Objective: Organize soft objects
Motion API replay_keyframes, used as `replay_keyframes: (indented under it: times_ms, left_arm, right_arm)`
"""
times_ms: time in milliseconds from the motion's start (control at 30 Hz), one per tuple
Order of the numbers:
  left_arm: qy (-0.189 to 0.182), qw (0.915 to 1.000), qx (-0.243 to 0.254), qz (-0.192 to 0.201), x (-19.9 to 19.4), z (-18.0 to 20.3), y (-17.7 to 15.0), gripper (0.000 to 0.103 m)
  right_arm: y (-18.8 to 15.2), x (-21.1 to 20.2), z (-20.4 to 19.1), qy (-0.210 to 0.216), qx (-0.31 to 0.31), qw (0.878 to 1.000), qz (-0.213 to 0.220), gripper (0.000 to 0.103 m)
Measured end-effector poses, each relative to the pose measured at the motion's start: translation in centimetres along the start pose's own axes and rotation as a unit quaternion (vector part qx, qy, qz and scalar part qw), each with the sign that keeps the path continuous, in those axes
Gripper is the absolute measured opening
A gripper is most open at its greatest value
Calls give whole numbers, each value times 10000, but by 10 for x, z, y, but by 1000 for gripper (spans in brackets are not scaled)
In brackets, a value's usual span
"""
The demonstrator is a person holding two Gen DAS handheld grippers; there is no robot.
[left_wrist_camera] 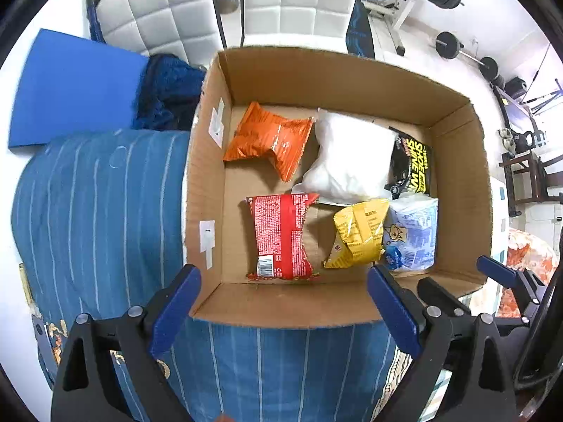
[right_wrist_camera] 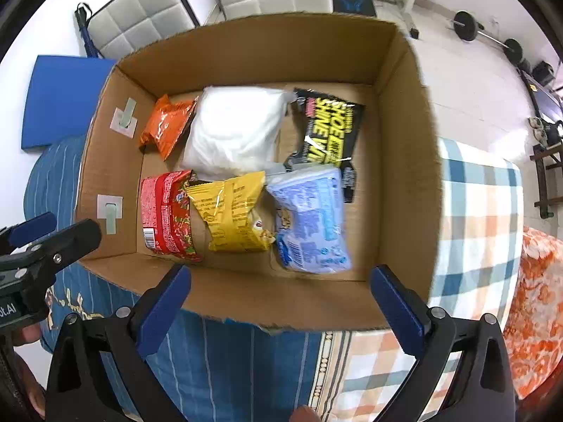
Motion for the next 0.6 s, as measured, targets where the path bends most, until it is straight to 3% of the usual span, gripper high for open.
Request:
replay_keyframes:
  times_ms: [333, 600]
  left_arm:
    - [152, 9982, 2, 582, -42, 7, -19, 97]
    - [333, 9888, 9, 1457, -117, 15, -49, 97]
  right_arm:
    - [-20, -43, 15, -52, 239, 9990, 379, 103]
    - [-57, -114, 15, 104, 282, 9953, 921, 103]
Point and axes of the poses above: each gripper's, at about its wrist camera, not at the fingertips, and x roughly the way its jaws point, z to its right, y to its top, the point moved 10 cm from there along x, roughly the way its jaws point, and after that the axes turned 1 degree about -z, right-handed, at the moved point
